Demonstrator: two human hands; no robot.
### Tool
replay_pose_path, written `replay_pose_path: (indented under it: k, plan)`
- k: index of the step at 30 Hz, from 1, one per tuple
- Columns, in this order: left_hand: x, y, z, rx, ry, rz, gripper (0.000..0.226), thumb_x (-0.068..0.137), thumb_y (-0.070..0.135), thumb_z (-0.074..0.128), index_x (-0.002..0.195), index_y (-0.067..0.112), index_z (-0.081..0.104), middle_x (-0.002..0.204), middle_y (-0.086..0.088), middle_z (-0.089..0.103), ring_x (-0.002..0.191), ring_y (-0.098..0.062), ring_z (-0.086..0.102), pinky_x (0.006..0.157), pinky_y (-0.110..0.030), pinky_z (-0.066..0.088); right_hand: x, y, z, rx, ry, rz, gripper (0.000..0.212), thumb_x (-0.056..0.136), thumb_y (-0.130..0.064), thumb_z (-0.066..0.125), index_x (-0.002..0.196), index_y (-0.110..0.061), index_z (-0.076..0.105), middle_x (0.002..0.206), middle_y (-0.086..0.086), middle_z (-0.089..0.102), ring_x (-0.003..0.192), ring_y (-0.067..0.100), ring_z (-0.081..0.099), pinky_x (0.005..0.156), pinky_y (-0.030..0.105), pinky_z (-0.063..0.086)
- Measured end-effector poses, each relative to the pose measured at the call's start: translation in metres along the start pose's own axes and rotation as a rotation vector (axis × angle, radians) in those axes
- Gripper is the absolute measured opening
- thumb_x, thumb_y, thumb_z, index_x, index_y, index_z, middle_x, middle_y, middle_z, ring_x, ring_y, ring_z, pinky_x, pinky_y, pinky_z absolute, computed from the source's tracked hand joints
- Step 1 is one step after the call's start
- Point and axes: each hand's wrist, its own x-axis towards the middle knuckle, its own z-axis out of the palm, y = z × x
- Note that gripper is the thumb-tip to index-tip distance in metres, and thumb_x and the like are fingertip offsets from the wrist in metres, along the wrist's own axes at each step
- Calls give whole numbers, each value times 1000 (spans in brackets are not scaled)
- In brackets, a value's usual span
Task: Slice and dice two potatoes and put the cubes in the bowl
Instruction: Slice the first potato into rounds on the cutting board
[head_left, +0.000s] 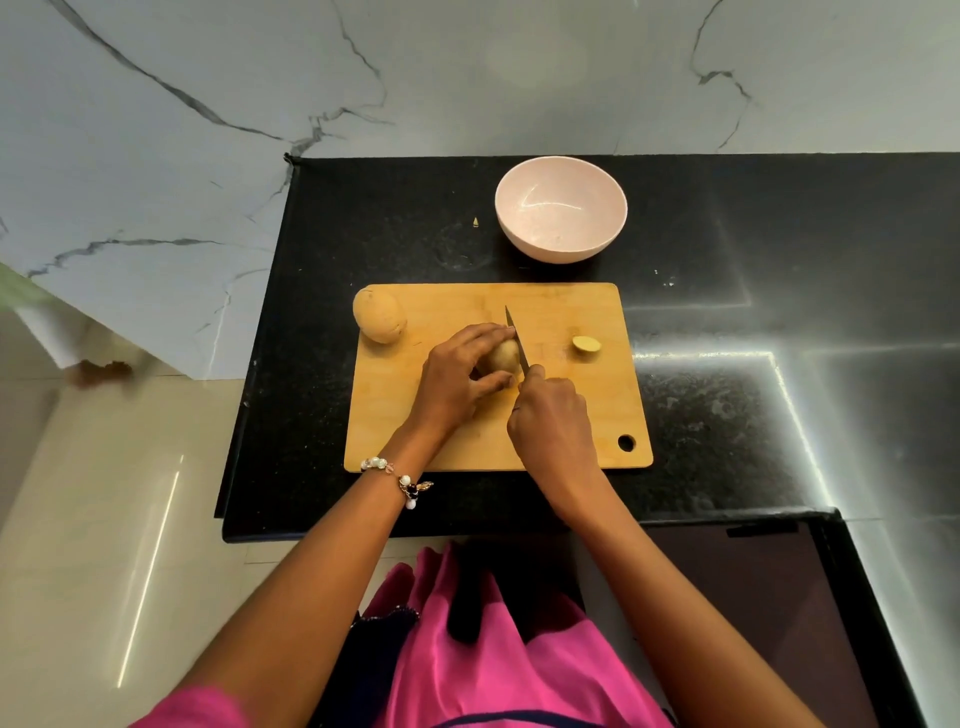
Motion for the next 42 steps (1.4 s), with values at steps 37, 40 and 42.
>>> replay_pose_path:
  k: [37, 40, 42]
  plan:
    - [-3, 6, -2, -18, 39, -91, 59, 72, 20, 79, 127, 20, 58, 123, 2, 54, 110, -5, 47, 90, -4, 36, -19, 28, -11, 197, 52, -29, 32, 99, -14, 41, 121, 3, 56, 85, 19, 66, 75, 35, 59, 59, 37, 35]
    - [-2, 5, -2, 3, 41, -84, 59, 71, 19, 79, 126, 19, 59, 123, 1, 55, 109, -6, 48, 86, 2, 31, -21, 21, -8, 173, 34, -36, 30, 100, -16, 38, 118, -1, 56, 85, 16, 66, 75, 33, 59, 58, 32, 28]
    - [-2, 5, -1, 3, 40, -79, 59, 71, 20, 80, 126, 18, 59, 123, 0, 55, 109, -5, 47, 85, 3, 30, -21, 20, -10, 167, 36, -32, 30, 100, -16, 38, 118, -1, 56, 85, 16, 66, 76, 33, 59, 59, 31, 28]
